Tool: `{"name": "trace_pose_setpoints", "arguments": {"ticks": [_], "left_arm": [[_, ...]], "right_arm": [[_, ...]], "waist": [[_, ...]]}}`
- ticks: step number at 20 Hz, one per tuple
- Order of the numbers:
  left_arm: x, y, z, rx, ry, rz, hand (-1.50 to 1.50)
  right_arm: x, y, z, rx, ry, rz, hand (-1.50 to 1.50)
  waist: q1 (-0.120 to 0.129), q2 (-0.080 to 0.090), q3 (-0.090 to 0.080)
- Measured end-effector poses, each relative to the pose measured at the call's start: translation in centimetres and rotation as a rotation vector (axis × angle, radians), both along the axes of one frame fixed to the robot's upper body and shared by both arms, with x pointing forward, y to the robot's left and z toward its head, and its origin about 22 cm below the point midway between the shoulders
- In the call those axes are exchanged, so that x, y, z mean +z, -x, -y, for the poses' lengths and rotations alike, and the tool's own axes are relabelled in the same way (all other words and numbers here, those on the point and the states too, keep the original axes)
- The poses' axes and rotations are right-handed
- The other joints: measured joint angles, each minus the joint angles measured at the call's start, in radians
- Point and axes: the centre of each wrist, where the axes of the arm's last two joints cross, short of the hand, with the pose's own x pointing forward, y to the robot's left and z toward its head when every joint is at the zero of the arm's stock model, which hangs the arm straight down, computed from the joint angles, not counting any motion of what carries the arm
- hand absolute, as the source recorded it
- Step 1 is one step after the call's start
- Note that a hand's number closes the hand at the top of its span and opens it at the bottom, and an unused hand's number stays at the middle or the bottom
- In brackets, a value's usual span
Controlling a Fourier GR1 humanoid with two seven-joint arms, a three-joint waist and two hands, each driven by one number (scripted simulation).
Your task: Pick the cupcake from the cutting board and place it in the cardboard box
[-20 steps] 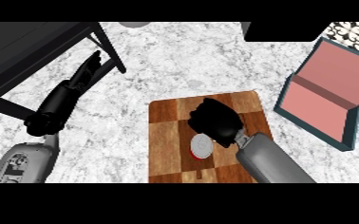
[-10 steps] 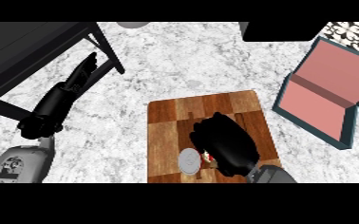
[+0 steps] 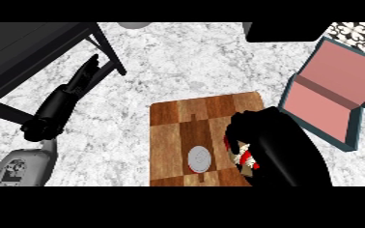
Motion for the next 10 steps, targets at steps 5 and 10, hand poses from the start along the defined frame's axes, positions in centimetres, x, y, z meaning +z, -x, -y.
{"name": "trace_pose_setpoints", "arguments": {"ticks": [5, 10], "left_arm": [[0.6, 0.1, 0.5, -0.010, 0.002, 0.008, 0.00], [0.9, -0.4, 0.5, -0.010, 0.002, 0.010, 0.00]], "right_arm": [[2.7, -1.2, 2.8, -0.216, -0.169, 0.018, 1.50], [4.5, -4.1, 6.4, -0.369, -0.253, 0.031, 1.50]], "waist": [[0.008, 0.002, 0.000], [0.014, 0.005, 0.000]]}}
